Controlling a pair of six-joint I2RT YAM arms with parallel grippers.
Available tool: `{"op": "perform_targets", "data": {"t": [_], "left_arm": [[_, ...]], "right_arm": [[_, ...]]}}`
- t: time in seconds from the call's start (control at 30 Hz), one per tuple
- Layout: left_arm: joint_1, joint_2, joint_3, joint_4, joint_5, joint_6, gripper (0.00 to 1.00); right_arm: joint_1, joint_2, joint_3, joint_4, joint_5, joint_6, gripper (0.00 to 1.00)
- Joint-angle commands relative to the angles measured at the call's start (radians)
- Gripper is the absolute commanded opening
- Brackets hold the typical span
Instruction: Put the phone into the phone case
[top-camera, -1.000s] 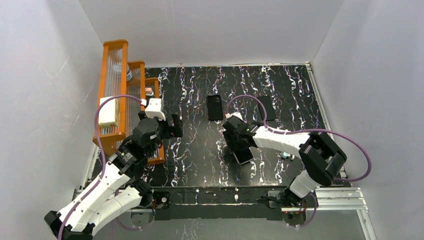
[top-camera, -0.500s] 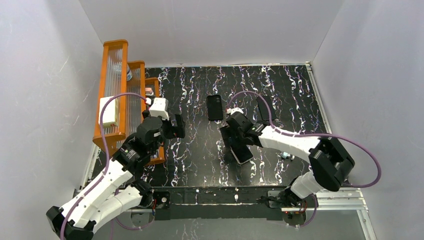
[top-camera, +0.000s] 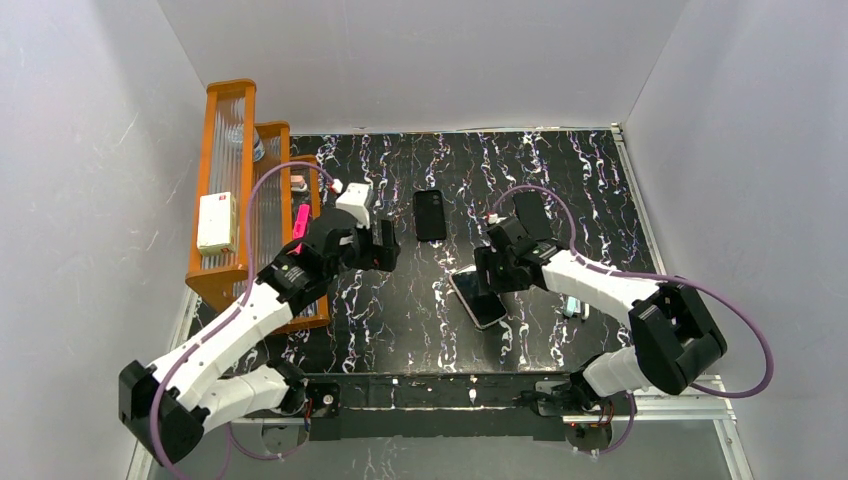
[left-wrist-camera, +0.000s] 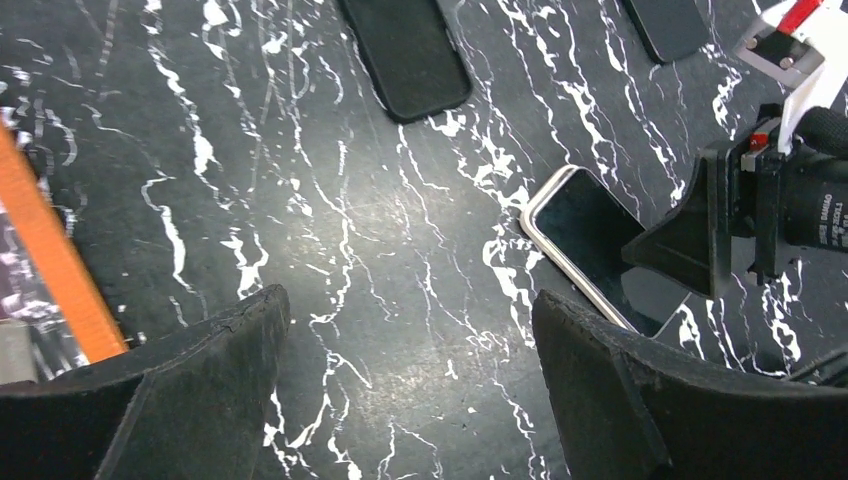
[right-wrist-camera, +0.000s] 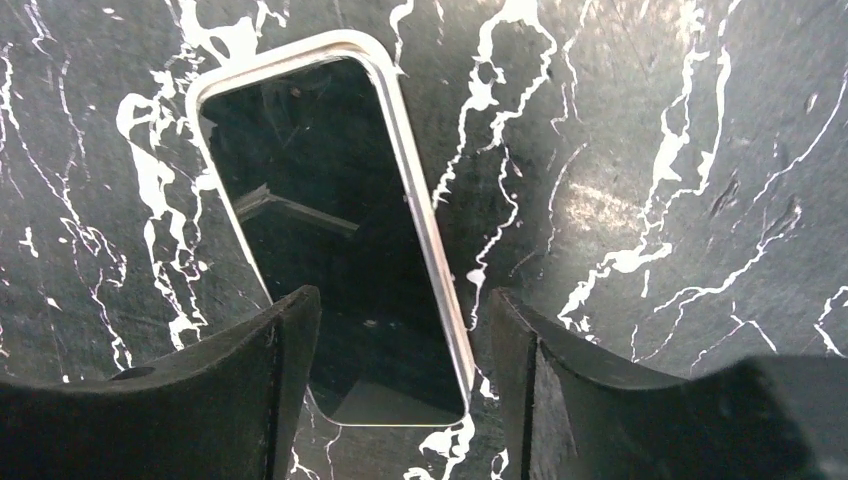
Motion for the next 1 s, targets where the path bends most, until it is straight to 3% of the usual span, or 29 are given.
{"op": "perform_targets", "data": {"t": [0.0, 0.13, 0.5, 0.67, 0.77, 0.9, 0.97], "left_arm": [[0.004, 0.067, 0.059, 0.002, 0.114, -0.029, 0.86], [0.003, 0.119, 0.06, 0.011, 0.179, -0.069, 0.8], [0.003, 0.202, -0.057, 0.096, 0.235, -0.212, 0.66], [0.002, 0.25, -0.091, 0.131, 0.285, -0.252, 0.61], [0.002, 0.274, -0.1, 0.15, 0.306, -0.264, 0.61], [0.003, 0.294, -0.104, 0.167, 0.32, -0.283, 0.6], [0.003, 0.306, -0.11, 0.181, 0.326, -0.295, 0.6]], "right_arm": [[-0.048, -0.029, -0.035, 0.05, -0.12, 0.006, 0.68], [-0.056, -0.016, -0.069, 0.088, -0.181, 0.01, 0.61], [-0.045, 0.016, -0.129, 0.306, -0.46, 0.133, 0.58], [-0.027, 0.012, -0.125, 0.384, -0.508, 0.203, 0.55], [-0.027, 0.007, -0.095, 0.29, -0.43, 0.179, 0.55], [-0.027, -0.041, -0.076, 0.169, -0.35, 0.156, 0.72], [-0.027, -0.072, -0.091, 0.151, -0.353, 0.162, 0.73]]}}
